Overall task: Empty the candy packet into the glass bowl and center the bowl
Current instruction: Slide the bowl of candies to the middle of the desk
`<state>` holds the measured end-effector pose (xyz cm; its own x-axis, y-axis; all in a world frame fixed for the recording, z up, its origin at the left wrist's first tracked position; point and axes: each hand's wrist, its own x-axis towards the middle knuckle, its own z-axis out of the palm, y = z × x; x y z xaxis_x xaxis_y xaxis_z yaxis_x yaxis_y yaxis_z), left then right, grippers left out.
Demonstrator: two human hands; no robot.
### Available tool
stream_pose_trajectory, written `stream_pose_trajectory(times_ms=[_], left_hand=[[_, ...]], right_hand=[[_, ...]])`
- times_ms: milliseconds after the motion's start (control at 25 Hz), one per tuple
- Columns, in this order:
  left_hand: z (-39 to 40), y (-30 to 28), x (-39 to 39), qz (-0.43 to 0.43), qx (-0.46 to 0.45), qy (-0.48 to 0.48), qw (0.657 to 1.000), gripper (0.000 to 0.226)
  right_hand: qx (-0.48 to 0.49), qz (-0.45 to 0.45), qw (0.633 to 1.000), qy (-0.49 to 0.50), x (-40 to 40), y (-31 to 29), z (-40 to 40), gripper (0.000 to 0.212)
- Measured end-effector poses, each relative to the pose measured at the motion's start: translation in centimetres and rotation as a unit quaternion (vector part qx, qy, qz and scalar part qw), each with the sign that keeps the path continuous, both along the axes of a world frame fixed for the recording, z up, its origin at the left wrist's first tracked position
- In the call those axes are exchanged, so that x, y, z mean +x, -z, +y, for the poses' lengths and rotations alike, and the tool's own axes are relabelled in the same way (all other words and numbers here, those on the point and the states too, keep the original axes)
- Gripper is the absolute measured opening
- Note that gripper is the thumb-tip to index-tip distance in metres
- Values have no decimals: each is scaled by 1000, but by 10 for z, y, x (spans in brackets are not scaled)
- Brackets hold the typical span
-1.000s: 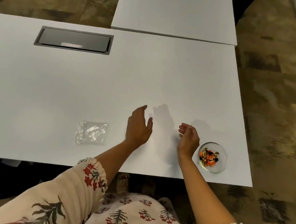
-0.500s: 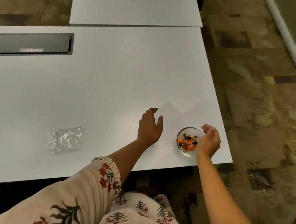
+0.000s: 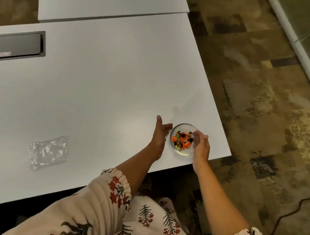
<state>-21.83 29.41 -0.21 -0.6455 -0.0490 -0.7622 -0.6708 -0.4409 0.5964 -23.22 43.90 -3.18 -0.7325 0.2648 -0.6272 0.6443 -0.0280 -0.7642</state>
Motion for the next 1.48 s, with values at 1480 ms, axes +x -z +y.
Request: stream_pose_trajectory(times_ms=[1480], left_hand=[[-196,-37,-9,47,23,-196,979,80]], right_hand=[[-76,-16,995,-57,-46,-33,-249,47]])
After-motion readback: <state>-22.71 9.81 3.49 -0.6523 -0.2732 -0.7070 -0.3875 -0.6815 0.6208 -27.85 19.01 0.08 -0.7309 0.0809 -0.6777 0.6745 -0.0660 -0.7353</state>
